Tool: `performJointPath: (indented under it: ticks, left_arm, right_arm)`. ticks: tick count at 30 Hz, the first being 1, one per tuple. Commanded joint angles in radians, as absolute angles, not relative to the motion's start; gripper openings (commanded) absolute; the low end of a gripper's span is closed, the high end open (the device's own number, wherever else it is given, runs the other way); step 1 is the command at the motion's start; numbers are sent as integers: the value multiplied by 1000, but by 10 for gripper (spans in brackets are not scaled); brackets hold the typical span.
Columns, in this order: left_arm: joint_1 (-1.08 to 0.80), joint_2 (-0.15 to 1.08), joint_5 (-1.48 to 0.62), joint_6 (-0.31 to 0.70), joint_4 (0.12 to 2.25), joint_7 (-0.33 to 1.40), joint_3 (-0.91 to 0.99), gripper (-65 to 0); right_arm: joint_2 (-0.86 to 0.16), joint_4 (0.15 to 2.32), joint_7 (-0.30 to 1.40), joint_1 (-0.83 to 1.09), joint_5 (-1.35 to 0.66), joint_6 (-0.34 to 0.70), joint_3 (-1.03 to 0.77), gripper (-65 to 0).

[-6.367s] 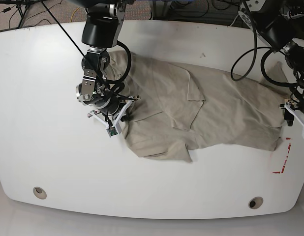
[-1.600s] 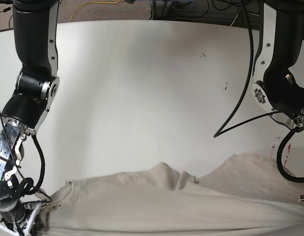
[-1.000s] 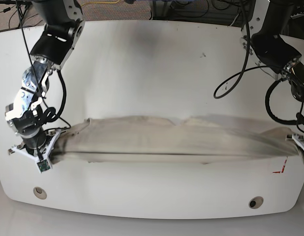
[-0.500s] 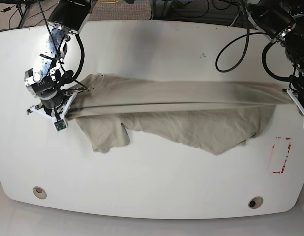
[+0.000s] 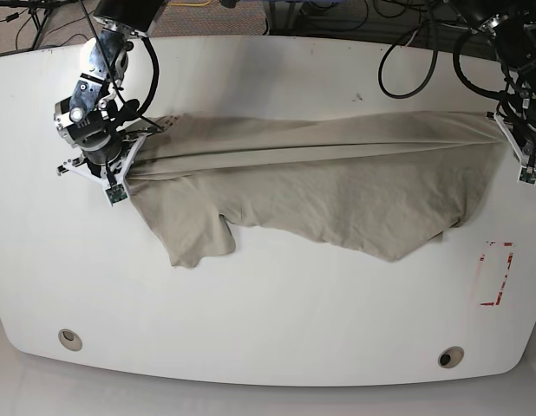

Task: Layout the t-shirt on the table in an organized manner, then fold the t-shirt properly
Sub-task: 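Lay the t-shirt back down flat with both grippers, then release the left gripper and reposition it on the shirt hem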

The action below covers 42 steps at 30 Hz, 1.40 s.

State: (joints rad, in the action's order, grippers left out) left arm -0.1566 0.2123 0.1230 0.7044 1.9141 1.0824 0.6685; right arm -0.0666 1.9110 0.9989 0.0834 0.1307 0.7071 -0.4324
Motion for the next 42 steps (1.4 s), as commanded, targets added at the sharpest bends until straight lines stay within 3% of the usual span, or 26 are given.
performJointPath:
  ticks: [1,7,9,12,15,18,27,42]
  left_arm:
    - [-156,237,139,698,1929,1072,673,-650]
    - [-185,240,139,698,1929,1072,670,-650]
    - [-189,240,139,698,1929,1072,670,-606]
    - [-189,237,139,698,1929,1073,670,-471]
    - [-197,236,139,698,1928,1076,670,-289]
    - [-211,236,139,698,1928,1076,648,-169]
    - [-217,234,136,698,1934,1078,613,-199]
    - [148,137,147,698,1844,1132,568,-197]
  right_arm:
    - [-77,1933,986,74,140,698,-437,-648]
    - [-77,1933,986,99,137,698,-437,-648]
    - [-77,1933,986,99,137,698,-437,-648]
    - [-77,1933,986,99,137,698,-437,-648]
    - [-77,1933,986,96,137,698,-437,-648]
    - [-77,1933,986,93,137,698,-433,-648]
    - [-76,1933,986,82,136,698,-430,-648]
    - [-38,1931,986,59,137,698,-430,-648]
